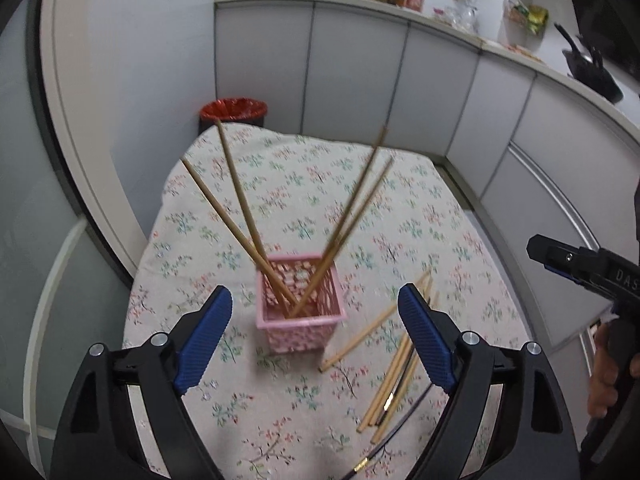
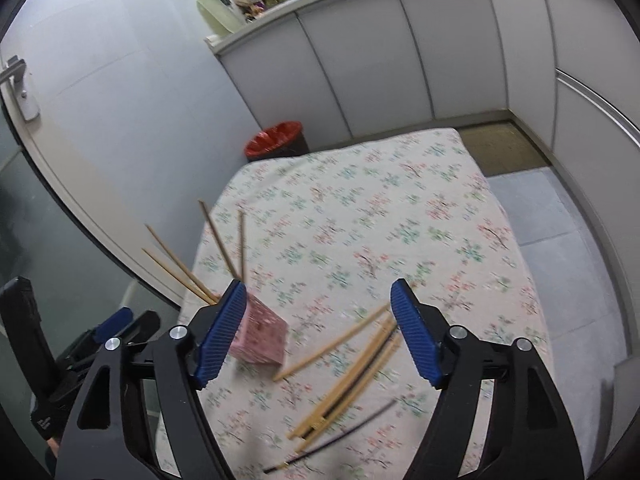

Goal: Organize utensils
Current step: 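Close the left tool on the thin black brush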

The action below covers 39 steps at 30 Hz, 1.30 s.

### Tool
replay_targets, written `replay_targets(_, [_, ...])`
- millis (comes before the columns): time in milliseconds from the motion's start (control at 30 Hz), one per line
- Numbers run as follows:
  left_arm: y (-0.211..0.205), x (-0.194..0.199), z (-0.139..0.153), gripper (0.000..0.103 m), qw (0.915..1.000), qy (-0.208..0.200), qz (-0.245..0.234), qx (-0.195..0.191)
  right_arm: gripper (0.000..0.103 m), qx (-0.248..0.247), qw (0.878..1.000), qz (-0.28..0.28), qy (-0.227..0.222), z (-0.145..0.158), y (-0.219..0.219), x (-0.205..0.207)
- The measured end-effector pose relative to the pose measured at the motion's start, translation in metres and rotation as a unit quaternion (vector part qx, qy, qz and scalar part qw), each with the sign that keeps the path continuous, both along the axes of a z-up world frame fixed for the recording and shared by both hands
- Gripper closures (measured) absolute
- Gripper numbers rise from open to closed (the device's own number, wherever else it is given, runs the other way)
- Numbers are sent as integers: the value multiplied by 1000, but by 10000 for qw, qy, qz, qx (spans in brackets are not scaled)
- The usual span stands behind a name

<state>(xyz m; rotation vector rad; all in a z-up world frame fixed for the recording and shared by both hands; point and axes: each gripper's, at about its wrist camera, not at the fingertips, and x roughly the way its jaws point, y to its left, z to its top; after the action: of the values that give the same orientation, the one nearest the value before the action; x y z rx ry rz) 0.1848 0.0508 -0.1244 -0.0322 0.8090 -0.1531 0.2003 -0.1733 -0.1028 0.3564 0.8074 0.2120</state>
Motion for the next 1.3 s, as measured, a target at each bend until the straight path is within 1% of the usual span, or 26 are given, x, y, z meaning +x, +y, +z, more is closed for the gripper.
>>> replay_targets(33, [-4,-1,-5,19,9999,104,-82,24,27,-38,9999,-40,100,-5,-3,-1])
replay_targets(133, [-16,-5,-16,16,9992,266,-259,119,23,-94,9989,-123,432,-20,-14,-5])
replay_targets(333, [-45,-13,-44,16,9950,619,-640,452,15,-398,9945,-189,947,-50,-29,-12])
replay_targets(400, [-59,-16,-54,16,9916,781,-878,548,14,-521,9928,-199,1063,-58,-34,-14])
replay_targets(467, [-76,-19,-65,16,9862,964,-1196,615,12,-608,9912,-204,1154,-64,-39,-16])
replay_targets(567, [-99,-23,-83,18,9761,1248,-1630,707,10,-769,9880,-195,1328,-77,-48,-19])
replay_targets(633, [-111,-22,-94,30,9700,1435,-1816,739,9,-863,9858,-186,1426,-83,-54,-21])
replay_targets(667, [-116,-20,-101,33,9665,1570,-1905,708,9,-923,9842,-195,1500,-87,-57,-22])
replay_targets(733, [-122,-15,-111,50,9614,1783,-2008,602,9,-975,9820,-208,1606,-94,-62,-23])
replay_targets(767, [-126,-11,-117,54,9581,1918,-2061,530,9,-991,9810,-218,1652,-98,-65,-23])
replay_targets(800, [-129,-7,-122,61,9553,2024,-2099,484,9,-993,9798,-226,1718,-102,-69,-24])
replay_targets(833, [-133,-5,-126,65,9530,2108,-2132,438,9,-993,9793,-230,1750,-104,-71,-24])
replay_targets(900, [-142,1,-135,68,9493,2229,-2174,433,8,-1017,9778,-232,1816,-109,-77,-25])
replay_targets(1000, [-153,10,-146,70,9474,2303,-2159,533,8,-1081,9760,-244,1877,-113,-84,-26])
replay_targets(1100, [-160,17,-160,75,9449,2431,-2095,640,8,-1062,9759,-262,1890,-114,-90,-27])
replay_targets(1133, [-161,20,-163,77,9443,2465,-2074,671,8,-1051,9761,-268,1884,-114,-92,-28])
replay_targets(1167, [-163,21,-163,78,9464,2383,-2063,704,8,-1044,9763,-274,1877,-113,-93,-28])
replay_targets(1200, [-165,21,-164,80,9454,2398,-2077,740,8,-1036,9764,-283,1871,-113,-94,-28])
replay_targets(1233, [-166,22,-163,86,9460,2385,-2051,783,8,-1030,9765,-288,1869,-113,-96,-27])
replay_targets(1300, [-167,21,-163,94,9469,2359,-1998,879,8,-1008,9768,-304,1863,-112,-98,-27])
